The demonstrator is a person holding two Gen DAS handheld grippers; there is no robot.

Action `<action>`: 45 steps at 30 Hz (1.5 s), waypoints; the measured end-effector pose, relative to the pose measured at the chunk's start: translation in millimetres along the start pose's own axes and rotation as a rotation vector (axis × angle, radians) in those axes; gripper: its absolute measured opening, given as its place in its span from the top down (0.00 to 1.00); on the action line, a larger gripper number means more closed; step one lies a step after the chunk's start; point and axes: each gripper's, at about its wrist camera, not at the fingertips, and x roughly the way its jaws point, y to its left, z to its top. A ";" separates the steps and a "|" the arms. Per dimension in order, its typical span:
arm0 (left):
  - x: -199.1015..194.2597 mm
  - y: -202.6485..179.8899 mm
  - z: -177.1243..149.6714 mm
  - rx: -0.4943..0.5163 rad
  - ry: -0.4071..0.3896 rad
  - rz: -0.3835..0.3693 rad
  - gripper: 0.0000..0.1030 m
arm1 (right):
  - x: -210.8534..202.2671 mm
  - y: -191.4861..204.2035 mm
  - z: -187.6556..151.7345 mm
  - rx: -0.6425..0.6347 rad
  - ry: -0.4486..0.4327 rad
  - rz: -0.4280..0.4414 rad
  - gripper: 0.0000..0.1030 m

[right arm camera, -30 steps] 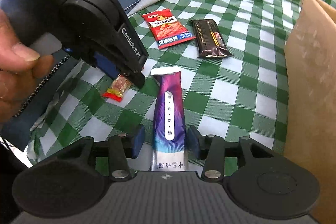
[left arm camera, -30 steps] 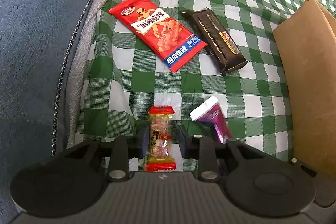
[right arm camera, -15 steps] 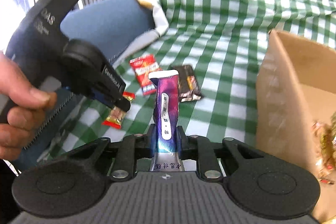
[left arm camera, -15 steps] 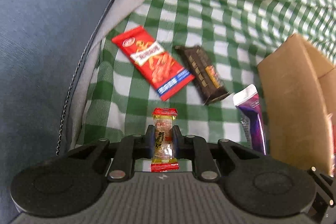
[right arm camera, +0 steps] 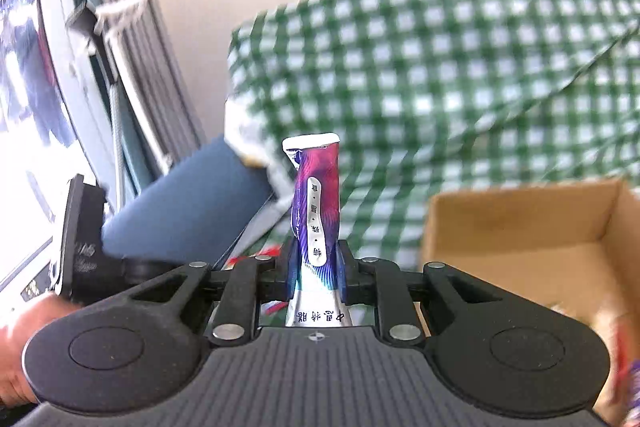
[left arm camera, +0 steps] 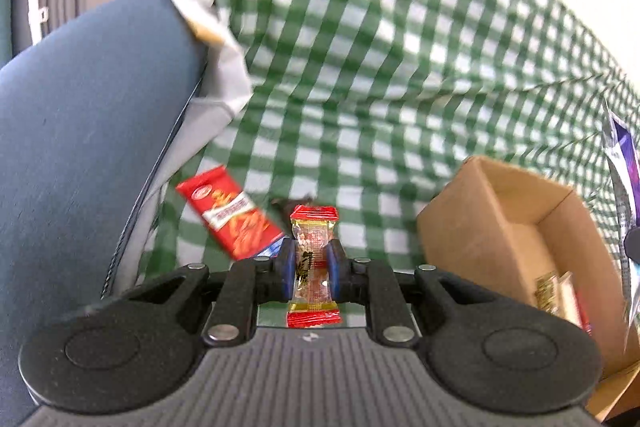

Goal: Organize snacks
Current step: 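Lift and carry the red-wrapped bar and tube bar over the box with both tools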

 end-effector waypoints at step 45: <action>0.8 -89.5 -1.0 0.154 -0.161 -0.127 0.83 | -67.3 -127.2 -40.0 0.098 -0.081 -0.354 0.80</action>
